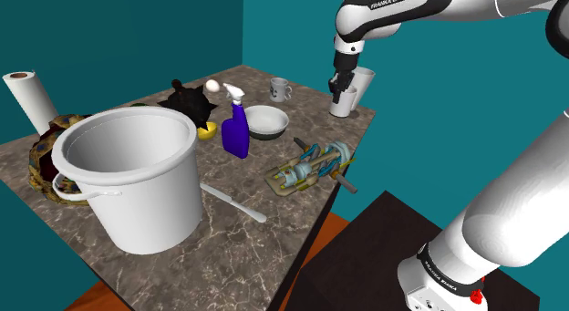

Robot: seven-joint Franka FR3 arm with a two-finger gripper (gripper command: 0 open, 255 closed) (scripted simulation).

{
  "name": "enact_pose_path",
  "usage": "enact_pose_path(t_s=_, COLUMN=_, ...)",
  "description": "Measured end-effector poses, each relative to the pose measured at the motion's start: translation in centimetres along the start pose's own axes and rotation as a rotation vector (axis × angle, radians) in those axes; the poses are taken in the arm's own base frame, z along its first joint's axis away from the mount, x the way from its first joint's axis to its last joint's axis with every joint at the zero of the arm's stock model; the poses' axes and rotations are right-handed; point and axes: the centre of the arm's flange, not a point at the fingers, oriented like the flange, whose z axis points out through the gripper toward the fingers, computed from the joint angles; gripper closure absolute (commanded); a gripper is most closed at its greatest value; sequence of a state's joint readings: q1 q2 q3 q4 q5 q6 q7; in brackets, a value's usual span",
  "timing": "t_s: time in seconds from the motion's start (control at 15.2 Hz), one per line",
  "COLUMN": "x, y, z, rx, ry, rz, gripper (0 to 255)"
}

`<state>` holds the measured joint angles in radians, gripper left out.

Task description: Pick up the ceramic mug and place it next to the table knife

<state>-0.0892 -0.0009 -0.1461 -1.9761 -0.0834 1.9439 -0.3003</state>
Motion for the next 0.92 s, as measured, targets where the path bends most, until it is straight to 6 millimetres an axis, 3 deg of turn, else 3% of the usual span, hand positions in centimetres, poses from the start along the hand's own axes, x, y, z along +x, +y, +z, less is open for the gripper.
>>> enact_pose_path(t_s=0.66, x=-0.3, y=0.2, z=-5.3, rx=0.000, ry=0.000, rz=0.000, gripper=255)
enact_pose_path(t_s=0.92, x=-1.1, y=-3.6, z=-6.1, rx=0.001, ry=-0.001, rz=-0.001, gripper=255)
